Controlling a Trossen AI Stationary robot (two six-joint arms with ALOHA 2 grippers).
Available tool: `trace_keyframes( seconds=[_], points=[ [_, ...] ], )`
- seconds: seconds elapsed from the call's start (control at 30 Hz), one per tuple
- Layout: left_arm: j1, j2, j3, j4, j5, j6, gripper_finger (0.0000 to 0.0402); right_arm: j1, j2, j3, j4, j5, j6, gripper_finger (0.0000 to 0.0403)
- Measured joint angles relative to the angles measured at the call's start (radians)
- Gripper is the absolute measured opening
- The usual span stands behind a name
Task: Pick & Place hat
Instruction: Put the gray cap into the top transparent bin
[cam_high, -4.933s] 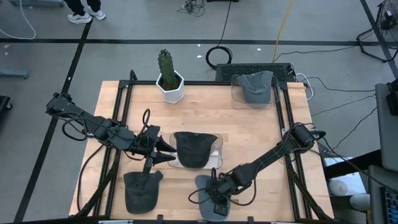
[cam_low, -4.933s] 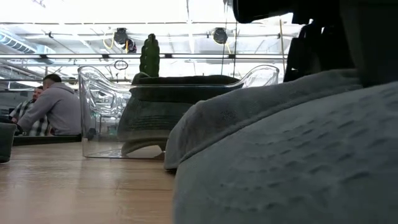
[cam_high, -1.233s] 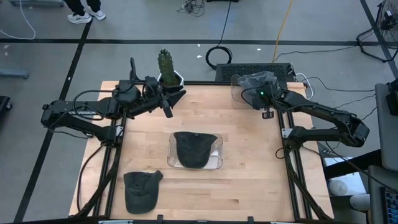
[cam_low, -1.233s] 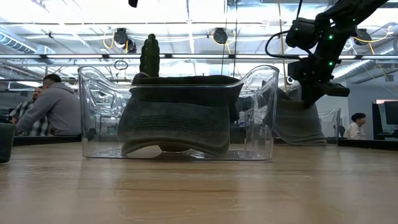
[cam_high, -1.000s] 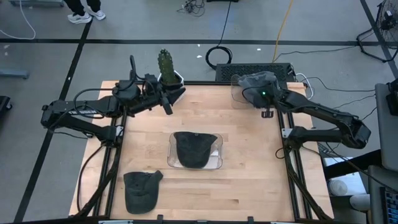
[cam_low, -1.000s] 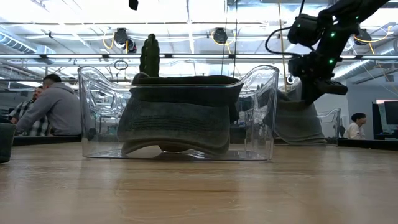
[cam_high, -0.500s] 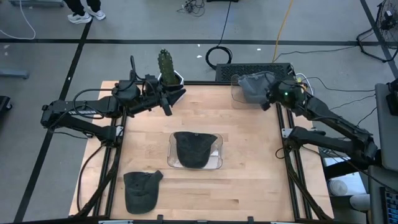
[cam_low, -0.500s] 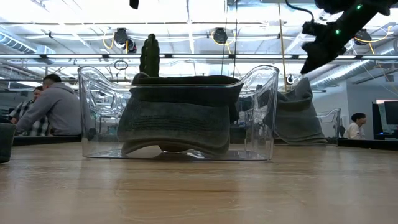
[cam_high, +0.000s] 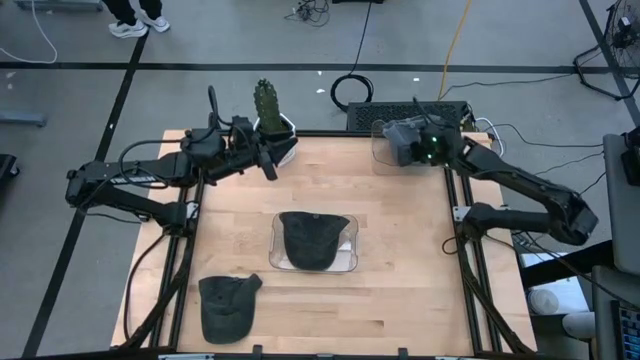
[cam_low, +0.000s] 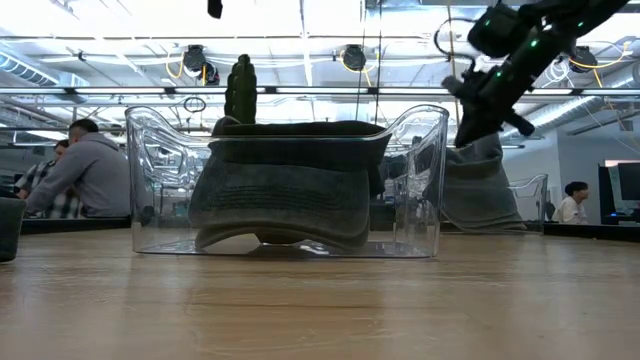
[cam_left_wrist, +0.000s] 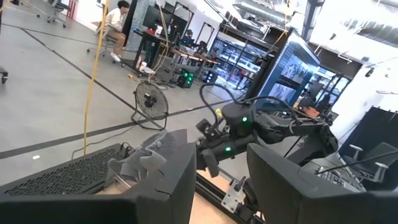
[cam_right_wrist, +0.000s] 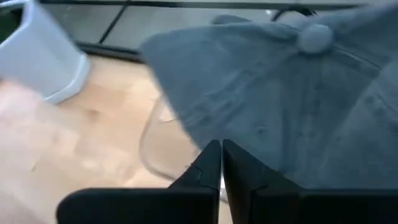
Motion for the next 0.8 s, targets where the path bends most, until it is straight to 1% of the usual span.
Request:
trace_keyframes(
  seconds=[0.17,0.3,0.37,0.5,0.6,0.7,0.8],
  points=[
    [0.000,0.000,0.000,0.002,0.000,-0.005,0.0152,-0.052,0.040,0.000,0.014,0.009,0.110,0.0002],
    [-0.002,-0.001,0.000,0.006,0.002,-0.005,0.0152,-0.094,0.058,0.000,0.049,0.005,0.122,0.0001],
    [-0.002,-0.001,0.000,0.005,0.002,-0.005,0.0152,-0.119,0.077,0.000,0.048,-0.029,0.143,0.0001],
    [-0.003,-0.001,0.000,0.001,0.002,-0.006,0.0152,-0.150,0.116,0.000,0.045,-0.133,0.163,0.0001],
    [-0.007,-0.001,0.000,0.006,0.002,-0.006,0.0152,-0.162,0.095,0.000,0.038,-0.170,0.162,0.0001],
    [-0.013,-0.001,0.000,0.007,0.002,-0.009,0.0152,-0.175,0.045,0.000,0.040,-0.148,0.162,0.0001],
    [-0.020,-0.001,0.000,0.005,0.002,-0.024,0.0152,-0.176,-0.005,0.000,0.045,-0.119,0.199,0.0001]
  ],
)
